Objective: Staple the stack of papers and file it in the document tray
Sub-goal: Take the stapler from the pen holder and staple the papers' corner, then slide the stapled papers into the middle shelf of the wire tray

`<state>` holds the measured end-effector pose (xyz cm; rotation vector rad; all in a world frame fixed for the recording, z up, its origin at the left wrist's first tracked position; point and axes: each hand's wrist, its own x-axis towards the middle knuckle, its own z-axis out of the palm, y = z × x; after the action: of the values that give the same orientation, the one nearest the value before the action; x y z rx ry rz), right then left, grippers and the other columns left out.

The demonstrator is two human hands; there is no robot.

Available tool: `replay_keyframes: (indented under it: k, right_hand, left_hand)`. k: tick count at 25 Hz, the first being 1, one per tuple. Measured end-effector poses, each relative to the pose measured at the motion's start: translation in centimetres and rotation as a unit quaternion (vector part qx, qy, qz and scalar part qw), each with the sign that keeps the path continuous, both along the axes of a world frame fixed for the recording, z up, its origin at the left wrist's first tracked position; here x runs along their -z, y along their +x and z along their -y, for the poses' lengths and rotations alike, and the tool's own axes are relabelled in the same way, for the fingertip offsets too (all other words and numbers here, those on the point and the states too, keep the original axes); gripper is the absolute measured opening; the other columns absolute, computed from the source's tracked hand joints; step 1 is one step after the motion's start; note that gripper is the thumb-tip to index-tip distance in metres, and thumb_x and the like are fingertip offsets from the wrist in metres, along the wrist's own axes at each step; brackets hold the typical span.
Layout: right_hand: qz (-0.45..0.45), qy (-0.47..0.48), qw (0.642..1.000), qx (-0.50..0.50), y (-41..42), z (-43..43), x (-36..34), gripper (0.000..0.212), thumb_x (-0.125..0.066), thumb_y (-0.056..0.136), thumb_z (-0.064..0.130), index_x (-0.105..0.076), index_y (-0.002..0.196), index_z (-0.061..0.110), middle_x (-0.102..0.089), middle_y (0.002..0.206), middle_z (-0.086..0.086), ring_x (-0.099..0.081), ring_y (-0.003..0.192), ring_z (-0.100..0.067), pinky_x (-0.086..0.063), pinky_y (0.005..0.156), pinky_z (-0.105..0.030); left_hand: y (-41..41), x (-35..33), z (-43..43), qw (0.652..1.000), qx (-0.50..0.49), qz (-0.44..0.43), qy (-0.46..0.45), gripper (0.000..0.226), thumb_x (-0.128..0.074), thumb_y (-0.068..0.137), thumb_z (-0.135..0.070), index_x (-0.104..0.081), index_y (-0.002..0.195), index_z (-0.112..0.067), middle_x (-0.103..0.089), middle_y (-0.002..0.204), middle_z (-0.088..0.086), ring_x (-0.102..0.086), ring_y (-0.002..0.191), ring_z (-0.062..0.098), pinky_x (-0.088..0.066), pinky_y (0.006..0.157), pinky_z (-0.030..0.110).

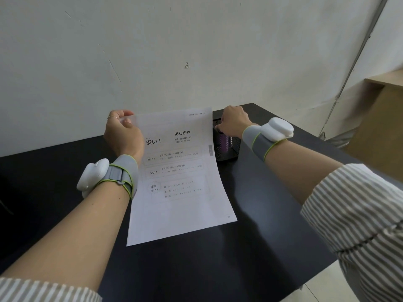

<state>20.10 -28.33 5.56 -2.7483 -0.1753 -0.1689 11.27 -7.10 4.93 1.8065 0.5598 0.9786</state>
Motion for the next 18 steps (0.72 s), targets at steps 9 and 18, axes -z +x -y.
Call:
replay_keyframes:
  k: [9, 18]
  right_hand:
    - [-0.022, -0.058, 0.998, -0.008, -0.3, -0.4, -0.9, 0.019, -0.052, 0.085, 0.0, -0.064, 0.099, -0.003, -0.05, 0.092, -0.015, -0.054, 0.083, -0.032, -0.043, 0.069, -0.026]
    - [0.04, 0.014, 0.999, -0.002, -0.6, -0.5, -0.7, 0.026, -0.05, 0.083, -0.003, -0.067, 0.103, -0.005, -0.065, 0.107, -0.022, -0.062, 0.097, -0.038, -0.055, 0.082, -0.038]
  left_hand:
    - [-0.7, 0.3, 0.3, 1.0, -0.007, 0.004, -0.002, 0.029, -0.036, 0.091, -0.001, -0.061, 0.104, -0.01, -0.057, 0.096, 0.001, -0.058, 0.101, 0.022, -0.041, 0.079, 0.021]
    - [-1.4, 0.2, 0.6, 1.0, -0.007, -0.002, -0.001, 0.029, -0.036, 0.091, -0.003, -0.061, 0.104, -0.012, -0.057, 0.099, 0.0, -0.051, 0.091, 0.014, -0.039, 0.076, 0.02]
